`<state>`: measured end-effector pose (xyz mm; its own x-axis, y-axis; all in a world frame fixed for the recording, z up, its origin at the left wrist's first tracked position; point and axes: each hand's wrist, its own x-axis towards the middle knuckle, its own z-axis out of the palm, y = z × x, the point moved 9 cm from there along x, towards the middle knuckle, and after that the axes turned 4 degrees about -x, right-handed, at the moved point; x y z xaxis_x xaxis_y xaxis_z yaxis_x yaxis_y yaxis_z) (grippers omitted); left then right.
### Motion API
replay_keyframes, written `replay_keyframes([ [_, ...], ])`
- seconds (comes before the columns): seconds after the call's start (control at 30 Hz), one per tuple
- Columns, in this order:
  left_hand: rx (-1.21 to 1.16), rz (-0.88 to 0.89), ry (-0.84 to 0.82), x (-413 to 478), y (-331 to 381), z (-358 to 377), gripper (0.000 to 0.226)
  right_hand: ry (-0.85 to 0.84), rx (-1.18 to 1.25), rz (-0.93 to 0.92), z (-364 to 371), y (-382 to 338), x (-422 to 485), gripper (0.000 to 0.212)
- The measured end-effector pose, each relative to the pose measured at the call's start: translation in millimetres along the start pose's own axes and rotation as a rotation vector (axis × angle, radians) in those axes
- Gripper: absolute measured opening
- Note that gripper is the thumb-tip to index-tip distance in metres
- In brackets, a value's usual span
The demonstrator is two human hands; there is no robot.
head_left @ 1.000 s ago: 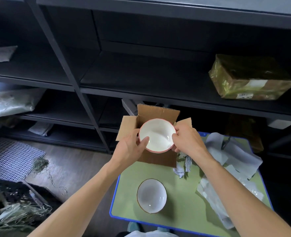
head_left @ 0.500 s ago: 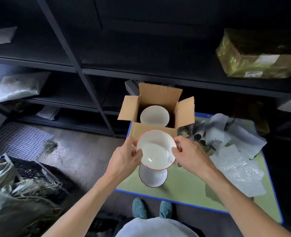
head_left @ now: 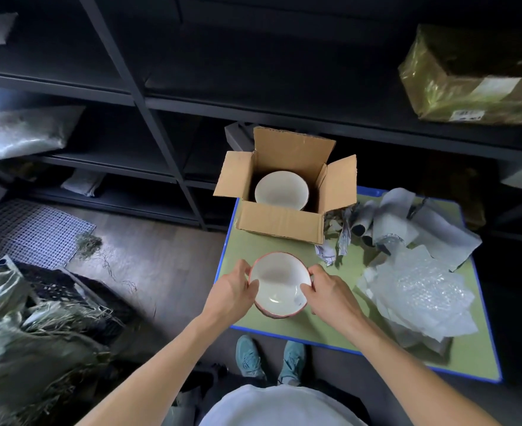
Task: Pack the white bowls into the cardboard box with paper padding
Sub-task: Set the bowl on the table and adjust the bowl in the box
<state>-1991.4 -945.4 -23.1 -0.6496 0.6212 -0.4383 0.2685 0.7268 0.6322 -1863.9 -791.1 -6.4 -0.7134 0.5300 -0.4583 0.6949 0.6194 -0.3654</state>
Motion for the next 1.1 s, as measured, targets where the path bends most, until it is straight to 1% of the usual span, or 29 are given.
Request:
replay_keyframes([
  [0.33, 0.032, -0.017, -0.031, 6.1, -10.8, 11.5, 0.021, 0.021, -0.030, -0.001, 14.4, 5.1, 3.8, 0.026],
  [0.67, 0.087, -0.009, -0.049, 10.4, -12.7, 15.4, 0.025, 0.002, -0.010, -0.028, 19.1, 6.9, 7.1, 0.023],
  [0.73, 0.124, -0.005, -0.019, 10.6, -11.3, 13.0, 0.027, 0.007, -0.033, -0.047, 18.0, 6.3, 7.2, 0.025],
  [0.8, 0.151, 0.005, 0.051, 10.1, -7.2, 4.8, 0.029, 0.042, -0.054, -0.070, 13.0, 5.0, 6.0, 0.030],
  [0.93, 0.188, 0.104, 0.217, 5.5, 14.0, -17.1, 0.034, 0.135, -0.143, -0.181, -3.0, -5.5, 2.3, 0.034],
  [1.1, 0.283, 0.217, 0.292, -6.7, 49.0, -31.8, 0.030, 0.153, -0.191, -0.331, -23.9, -26.9, -3.4, 0.037],
])
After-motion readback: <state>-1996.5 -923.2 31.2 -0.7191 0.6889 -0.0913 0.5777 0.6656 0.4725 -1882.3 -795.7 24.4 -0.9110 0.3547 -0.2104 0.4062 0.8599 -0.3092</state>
